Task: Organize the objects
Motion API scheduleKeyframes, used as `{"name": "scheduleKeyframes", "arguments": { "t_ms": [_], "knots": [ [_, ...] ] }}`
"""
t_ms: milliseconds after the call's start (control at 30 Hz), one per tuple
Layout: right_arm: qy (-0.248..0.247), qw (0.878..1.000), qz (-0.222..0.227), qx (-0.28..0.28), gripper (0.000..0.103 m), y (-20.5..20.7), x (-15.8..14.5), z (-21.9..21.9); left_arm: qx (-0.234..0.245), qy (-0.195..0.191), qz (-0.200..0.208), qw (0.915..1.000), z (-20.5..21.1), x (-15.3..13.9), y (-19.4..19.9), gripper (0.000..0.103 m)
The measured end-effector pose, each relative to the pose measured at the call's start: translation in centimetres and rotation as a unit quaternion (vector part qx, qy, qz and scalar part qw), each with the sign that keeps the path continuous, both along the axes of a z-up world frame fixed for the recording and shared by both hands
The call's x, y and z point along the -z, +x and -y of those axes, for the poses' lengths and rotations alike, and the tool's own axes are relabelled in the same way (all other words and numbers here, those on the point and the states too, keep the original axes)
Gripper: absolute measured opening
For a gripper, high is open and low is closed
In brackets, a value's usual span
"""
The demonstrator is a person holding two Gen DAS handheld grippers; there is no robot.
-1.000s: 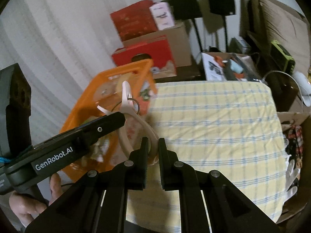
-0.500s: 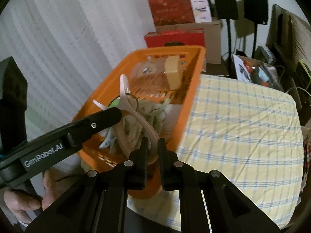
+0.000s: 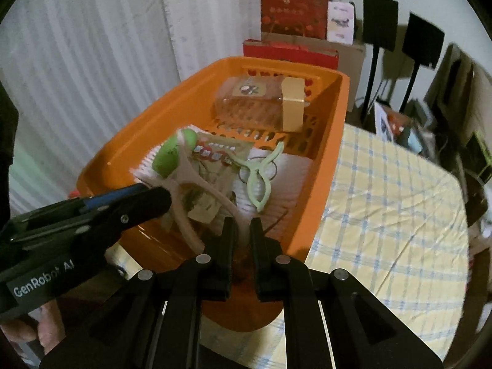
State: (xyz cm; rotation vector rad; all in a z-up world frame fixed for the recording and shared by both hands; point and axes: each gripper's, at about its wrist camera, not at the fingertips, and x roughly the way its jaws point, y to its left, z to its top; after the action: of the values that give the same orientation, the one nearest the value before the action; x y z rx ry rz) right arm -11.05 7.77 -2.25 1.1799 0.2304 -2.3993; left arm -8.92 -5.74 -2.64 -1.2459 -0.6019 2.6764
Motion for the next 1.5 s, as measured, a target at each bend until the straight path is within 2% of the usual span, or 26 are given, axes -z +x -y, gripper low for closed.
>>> {"name": "scheduleKeyframes", "arguments": {
  "t_ms": [200,300,467,500,567,667,800,900,967,1067,1133,1267,1400,1500],
  "knots": [
    [-0.005,1.000,-0.008,0.002,0.009,0.6,-0.4,-0.5,-0.005,0.008,-0.010,0.9999,0.8,-0.7,1.2,0.034],
    [-0.019,1.000,-0.010,0.011,0.014,1.1,-0.8,-1.3,-0.010,0.009,-0.014,0.9998,1.2,-1.0,1.6,0.040],
    [-0.050,0.998,-0.014,0.022,0.016,2.0,-1.8,-2.9,-0.006,-0.011,-0.024,0.9996,0.9,-1.5,2.4,0.052],
    [-0.051,0.998,-0.016,0.025,0.018,2.2,-2.0,-3.0,-0.004,-0.015,-0.026,0.9995,0.8,-1.6,2.6,0.055],
    [-0.048,0.998,-0.025,0.036,0.029,2.6,-2.3,-3.4,0.001,-0.024,-0.029,0.9993,0.3,-1.9,2.9,0.055],
    [-0.051,0.997,-0.032,0.047,0.029,3.0,-2.7,-4.1,0.010,-0.039,-0.031,0.9987,-0.5,-2.2,3.1,0.057],
    [-0.057,0.995,-0.040,0.067,0.029,3.5,-3.3,-5.4,0.020,-0.056,-0.037,0.9975,-1.4,-2.7,3.5,0.067],
    [-0.049,0.994,-0.051,0.084,0.038,4.0,-3.5,-6.4,0.028,-0.065,-0.042,0.9966,-1.9,-3.1,3.9,0.069],
    [-0.043,0.993,-0.058,0.095,0.052,4.3,-3.6,-7.0,0.033,-0.073,-0.043,0.9958,-2.4,-3.4,4.0,0.070],
    [-0.021,0.990,-0.077,0.117,0.068,5.2,-3.8,-7.8,0.037,-0.083,-0.050,0.9946,-3.0,-3.7,4.4,0.088],
    [-0.013,0.988,-0.084,0.126,0.077,5.6,-3.8,-8.3,0.038,-0.089,-0.056,0.9937,-3.5,-4.0,4.6,0.091],
    [-0.007,0.987,-0.087,0.137,0.081,6.4,-3.9,-9.1,0.047,-0.092,-0.059,0.9930,-4.3,-4.1,4.9,0.093],
    [-0.009,0.985,-0.088,0.150,0.086,7.1,-3.9,-10.0,0.055,-0.108,-0.064,0.9906,-5.3,-4.3,5.4,0.101],
    [-0.009,0.983,-0.089,0.161,0.091,7.5,-3.8,-10.7,0.062,-0.112,-0.063,0.9897,-5.8,-4.4,5.6,0.102]
  ]
}}
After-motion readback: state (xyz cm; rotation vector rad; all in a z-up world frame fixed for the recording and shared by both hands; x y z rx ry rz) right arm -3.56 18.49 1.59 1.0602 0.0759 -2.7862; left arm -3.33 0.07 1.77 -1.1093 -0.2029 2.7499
